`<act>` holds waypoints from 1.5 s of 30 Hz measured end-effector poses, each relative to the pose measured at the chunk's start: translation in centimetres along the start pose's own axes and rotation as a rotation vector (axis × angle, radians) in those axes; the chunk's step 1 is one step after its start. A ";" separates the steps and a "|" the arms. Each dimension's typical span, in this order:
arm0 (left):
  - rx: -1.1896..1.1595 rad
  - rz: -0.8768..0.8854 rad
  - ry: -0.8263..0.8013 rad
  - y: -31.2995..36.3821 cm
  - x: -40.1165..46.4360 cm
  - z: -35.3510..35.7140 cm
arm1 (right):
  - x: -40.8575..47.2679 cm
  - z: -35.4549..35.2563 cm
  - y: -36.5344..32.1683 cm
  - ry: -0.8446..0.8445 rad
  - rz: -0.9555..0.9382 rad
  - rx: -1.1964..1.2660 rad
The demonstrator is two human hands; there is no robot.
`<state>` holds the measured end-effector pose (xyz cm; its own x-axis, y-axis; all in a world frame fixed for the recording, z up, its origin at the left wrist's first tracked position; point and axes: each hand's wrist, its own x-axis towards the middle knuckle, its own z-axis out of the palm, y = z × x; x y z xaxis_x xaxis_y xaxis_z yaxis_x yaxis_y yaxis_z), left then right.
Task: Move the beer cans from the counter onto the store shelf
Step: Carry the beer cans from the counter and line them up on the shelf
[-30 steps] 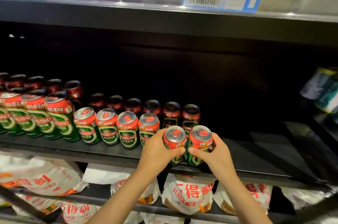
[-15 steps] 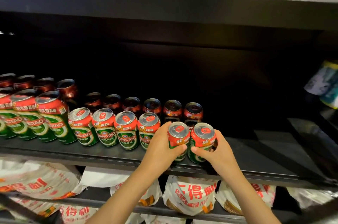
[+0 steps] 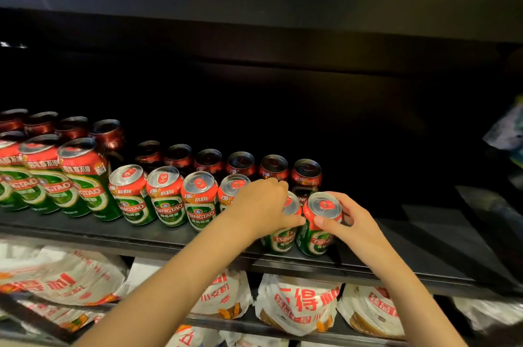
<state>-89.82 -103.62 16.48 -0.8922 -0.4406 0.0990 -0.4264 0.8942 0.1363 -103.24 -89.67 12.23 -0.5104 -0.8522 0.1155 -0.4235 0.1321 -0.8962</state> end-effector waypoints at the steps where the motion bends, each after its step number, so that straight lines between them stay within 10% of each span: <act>1: 0.039 0.036 -0.036 -0.2 0.4 -0.4 | 0.0 0.0 0.1 0.012 -0.004 0.001; 18: -0.239 0.024 -0.137 -4.2 2.4 -0.9 | 1.5 3.2 0.2 0.286 0.044 0.042; 31: -0.233 0.079 0.031 -5.3 0.9 -0.2 | -0.6 3.8 4.7 0.031 0.079 0.183; 45: -0.446 -0.004 0.120 -5.4 0.0 0.8 | -0.4 4.6 5.4 0.146 0.104 0.018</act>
<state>-87.67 -108.37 15.00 -0.8559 -0.4738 0.2071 -0.3011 0.7823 0.5453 -101.88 -90.89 5.40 -0.6547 -0.7515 0.0816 -0.3500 0.2057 -0.9139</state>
